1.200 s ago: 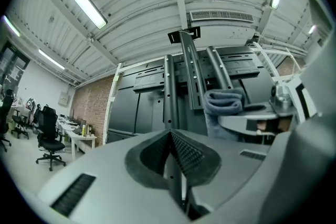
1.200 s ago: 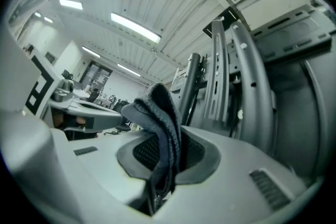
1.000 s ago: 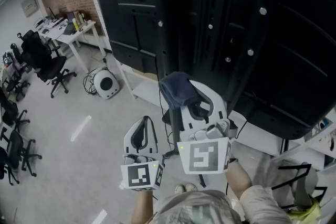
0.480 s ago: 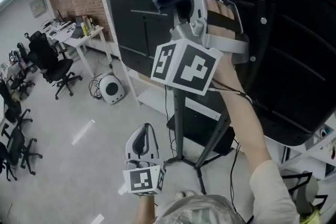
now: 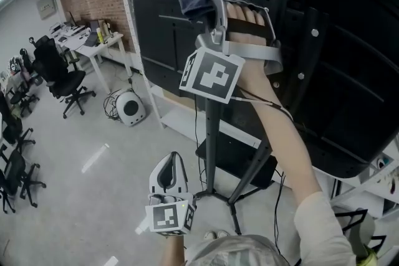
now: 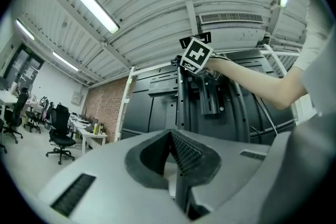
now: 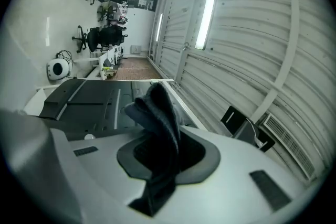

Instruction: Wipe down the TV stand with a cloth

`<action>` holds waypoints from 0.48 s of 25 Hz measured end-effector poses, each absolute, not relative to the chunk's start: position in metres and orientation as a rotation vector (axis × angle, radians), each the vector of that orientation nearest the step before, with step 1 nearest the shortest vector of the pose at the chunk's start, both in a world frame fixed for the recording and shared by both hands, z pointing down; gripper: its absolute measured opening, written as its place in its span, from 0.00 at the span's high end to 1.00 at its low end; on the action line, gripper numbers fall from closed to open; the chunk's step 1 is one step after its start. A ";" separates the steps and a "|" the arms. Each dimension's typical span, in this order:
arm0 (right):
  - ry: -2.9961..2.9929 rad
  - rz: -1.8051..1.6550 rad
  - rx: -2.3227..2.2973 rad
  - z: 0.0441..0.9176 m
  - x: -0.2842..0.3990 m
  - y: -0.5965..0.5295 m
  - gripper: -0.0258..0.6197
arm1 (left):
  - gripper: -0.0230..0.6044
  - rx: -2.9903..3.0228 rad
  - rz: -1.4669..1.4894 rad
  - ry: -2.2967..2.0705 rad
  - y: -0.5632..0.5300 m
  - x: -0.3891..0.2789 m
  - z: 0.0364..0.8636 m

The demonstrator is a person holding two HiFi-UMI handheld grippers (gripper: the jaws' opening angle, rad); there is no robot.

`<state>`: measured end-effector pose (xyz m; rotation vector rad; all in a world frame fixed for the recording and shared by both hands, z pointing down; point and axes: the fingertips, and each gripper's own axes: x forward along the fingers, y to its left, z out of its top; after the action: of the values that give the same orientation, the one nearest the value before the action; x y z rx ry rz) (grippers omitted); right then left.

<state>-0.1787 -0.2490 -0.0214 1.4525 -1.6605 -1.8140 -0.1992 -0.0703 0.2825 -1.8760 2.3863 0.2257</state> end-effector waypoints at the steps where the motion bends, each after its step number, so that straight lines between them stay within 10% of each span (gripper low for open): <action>1: -1.649 -1.819 1.452 -0.019 -0.179 -0.250 0.87 | 0.94 -1.873 0.230 2.391 -0.070 -0.200 0.283; 12: -1.730 -1.787 1.375 0.007 -0.187 -0.243 0.87 | 0.94 -1.877 0.227 2.396 -0.069 -0.196 0.287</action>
<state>-0.1870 -0.2432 0.0073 1.3753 -1.7301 -1.7870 -0.1961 -0.0689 0.2871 -1.8771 2.3961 0.2270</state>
